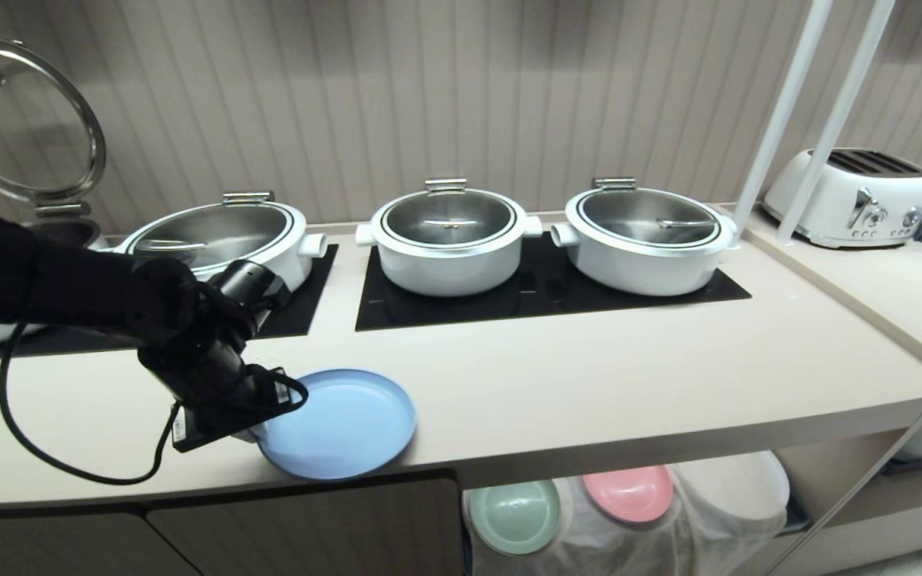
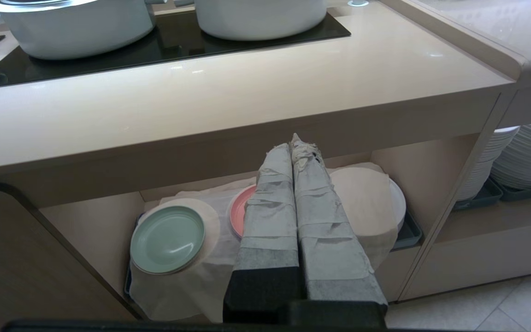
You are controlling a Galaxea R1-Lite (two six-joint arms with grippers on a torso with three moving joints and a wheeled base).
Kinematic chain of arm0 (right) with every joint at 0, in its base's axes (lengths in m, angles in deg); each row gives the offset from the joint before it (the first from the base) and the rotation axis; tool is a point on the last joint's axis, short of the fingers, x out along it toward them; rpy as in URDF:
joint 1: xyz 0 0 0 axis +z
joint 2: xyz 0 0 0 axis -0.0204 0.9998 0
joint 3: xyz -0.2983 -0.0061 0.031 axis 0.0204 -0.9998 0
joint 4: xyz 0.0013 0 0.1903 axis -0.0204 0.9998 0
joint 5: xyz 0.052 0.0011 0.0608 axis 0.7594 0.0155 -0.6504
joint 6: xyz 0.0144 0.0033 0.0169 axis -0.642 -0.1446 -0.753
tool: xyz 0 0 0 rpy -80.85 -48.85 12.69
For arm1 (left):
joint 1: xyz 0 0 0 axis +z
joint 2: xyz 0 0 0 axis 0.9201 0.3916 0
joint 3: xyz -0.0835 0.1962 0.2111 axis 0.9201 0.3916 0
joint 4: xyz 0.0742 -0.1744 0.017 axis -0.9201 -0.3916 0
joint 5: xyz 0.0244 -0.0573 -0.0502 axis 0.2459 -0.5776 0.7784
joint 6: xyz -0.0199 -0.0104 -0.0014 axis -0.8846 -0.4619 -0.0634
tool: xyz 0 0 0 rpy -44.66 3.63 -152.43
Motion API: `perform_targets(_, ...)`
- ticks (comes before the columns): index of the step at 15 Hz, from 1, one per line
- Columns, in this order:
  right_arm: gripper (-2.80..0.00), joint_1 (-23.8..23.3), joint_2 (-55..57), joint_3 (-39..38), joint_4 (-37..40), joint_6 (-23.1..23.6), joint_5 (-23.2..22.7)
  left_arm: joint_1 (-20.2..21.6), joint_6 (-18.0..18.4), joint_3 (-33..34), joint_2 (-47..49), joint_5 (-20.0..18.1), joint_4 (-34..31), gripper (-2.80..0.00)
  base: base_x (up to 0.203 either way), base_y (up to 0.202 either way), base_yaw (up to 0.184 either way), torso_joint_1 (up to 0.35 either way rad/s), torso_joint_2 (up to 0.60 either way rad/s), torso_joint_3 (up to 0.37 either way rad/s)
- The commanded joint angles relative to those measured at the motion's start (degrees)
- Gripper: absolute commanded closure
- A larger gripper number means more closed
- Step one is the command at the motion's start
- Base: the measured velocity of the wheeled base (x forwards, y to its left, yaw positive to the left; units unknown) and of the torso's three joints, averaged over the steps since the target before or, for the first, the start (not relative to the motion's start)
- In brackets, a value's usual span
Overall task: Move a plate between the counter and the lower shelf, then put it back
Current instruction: Pick up the plate, then put the plate in the cupboard
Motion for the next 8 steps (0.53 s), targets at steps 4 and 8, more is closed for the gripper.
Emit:
perform_targets(4,0.00,-0.1,0.0,0.0,0.0,0.0,0.0,1.9,-1.0,12.3,-10.0,-1.6,4.7,0.00,0.000,0.000,0.000,0.000,0.00,0.000)
perform_targets(8,0.00,0.0,0.0,0.0,0.0,0.0,0.0,6.1,-1.1,16.4,-15.7,-4.3,4.9,0.00,0.000,0.000,0.000,0.000,0.00,0.000)
